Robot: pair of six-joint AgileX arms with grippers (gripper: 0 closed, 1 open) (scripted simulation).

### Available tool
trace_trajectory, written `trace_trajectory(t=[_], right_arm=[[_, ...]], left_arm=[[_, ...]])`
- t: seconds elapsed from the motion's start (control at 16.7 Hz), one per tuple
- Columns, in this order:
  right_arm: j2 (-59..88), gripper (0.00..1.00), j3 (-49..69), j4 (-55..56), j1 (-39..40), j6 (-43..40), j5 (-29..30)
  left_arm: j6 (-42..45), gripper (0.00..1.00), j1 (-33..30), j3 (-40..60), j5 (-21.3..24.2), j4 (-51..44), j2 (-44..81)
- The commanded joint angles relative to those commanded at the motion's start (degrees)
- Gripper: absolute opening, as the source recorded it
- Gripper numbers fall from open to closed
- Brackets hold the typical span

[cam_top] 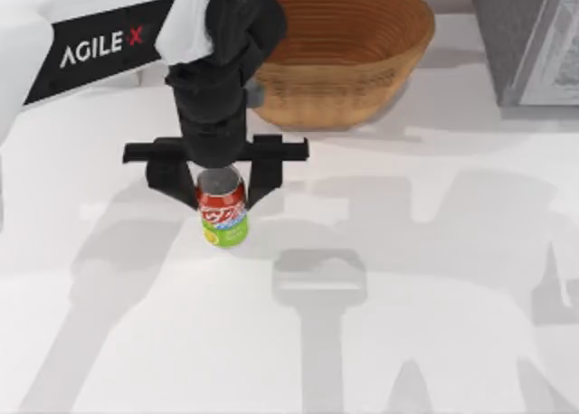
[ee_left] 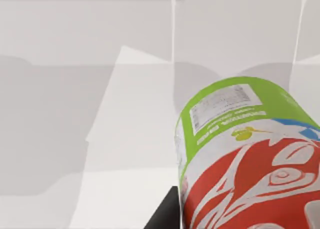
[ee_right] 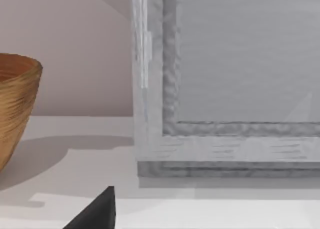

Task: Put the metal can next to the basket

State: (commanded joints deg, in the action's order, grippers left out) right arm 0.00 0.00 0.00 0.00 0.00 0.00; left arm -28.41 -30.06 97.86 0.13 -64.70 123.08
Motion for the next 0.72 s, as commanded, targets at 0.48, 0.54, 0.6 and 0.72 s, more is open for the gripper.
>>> trace_trajectory(t=[0.48, 0.54, 0.6, 0.72], right_arm=[[0.00, 1.00, 0.00, 0.00, 0.00, 0.00, 0.00], [0.00, 1.00, 0.00, 0.00, 0.00, 0.00, 0.00], [0.00, 1.00, 0.00, 0.00, 0.00, 0.00, 0.00], [0.00, 1.00, 0.00, 0.00, 0.00, 0.00, 0.00]], left_arm=[[0.00, 0.45, 0.00, 0.00, 0.00, 0.00, 0.00], [0.00, 0.53, 0.00, 0.00, 0.00, 0.00, 0.00], [0.00, 0.60, 0.00, 0.00, 0.00, 0.00, 0.00], [0.00, 0.75, 0.00, 0.00, 0.00, 0.00, 0.00]])
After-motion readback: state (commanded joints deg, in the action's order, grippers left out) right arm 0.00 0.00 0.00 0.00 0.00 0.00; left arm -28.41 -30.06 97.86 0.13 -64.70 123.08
